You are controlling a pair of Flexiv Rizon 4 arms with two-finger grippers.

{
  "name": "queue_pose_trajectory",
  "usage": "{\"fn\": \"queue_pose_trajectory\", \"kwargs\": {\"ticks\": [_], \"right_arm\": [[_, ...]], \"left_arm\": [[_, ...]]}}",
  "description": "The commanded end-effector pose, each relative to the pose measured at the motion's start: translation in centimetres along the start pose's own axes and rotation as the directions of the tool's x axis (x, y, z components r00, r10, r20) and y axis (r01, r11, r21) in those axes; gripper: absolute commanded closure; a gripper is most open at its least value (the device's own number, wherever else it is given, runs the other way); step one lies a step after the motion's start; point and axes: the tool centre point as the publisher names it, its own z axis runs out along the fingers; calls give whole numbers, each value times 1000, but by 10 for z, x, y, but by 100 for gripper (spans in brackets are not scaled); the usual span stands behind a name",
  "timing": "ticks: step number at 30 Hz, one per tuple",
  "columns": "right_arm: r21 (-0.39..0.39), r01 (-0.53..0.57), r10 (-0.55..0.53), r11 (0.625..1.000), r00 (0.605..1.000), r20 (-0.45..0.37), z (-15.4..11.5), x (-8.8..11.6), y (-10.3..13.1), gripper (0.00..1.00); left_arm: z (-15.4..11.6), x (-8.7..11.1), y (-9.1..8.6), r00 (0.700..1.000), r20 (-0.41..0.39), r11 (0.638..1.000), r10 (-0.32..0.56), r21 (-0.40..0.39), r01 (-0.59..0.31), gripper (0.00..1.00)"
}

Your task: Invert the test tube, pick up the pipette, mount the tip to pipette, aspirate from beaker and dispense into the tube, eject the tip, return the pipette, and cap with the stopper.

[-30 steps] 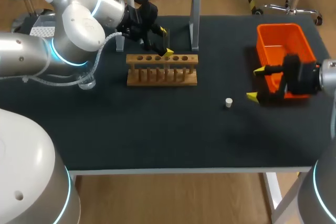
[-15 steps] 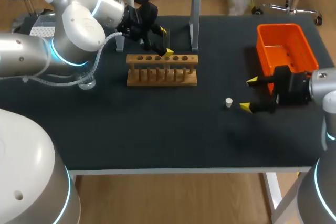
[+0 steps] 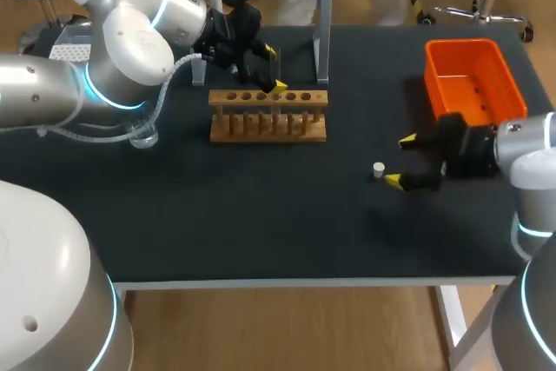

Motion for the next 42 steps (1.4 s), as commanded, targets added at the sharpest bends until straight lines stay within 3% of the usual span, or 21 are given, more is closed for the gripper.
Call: {"fn": "queue_pose_trajectory", "kwargs": {"ticks": [1, 13, 19, 42], "right_arm": [[6, -2, 2, 1000, 1000, 14, 11, 4, -5, 0], [18, -13, 13, 1000, 1000, 16, 22, 7, -9, 0], [22, -19, 19, 1000, 1000, 17, 28, 6, -10, 11], [29, -64, 63, 998, 997, 46, 43, -2, -10, 26]], "left_arm": [[0, -1, -1, 1000, -3, 1000, -1, -4, 1, 0], [0, -1, -1, 1000, -3, 1000, -1, -4, 1, 0], [0, -1, -1, 1000, -3, 1000, -1, -4, 1, 0], [0, -1, -1, 1000, -3, 1000, -1, -4, 1, 0]]}}
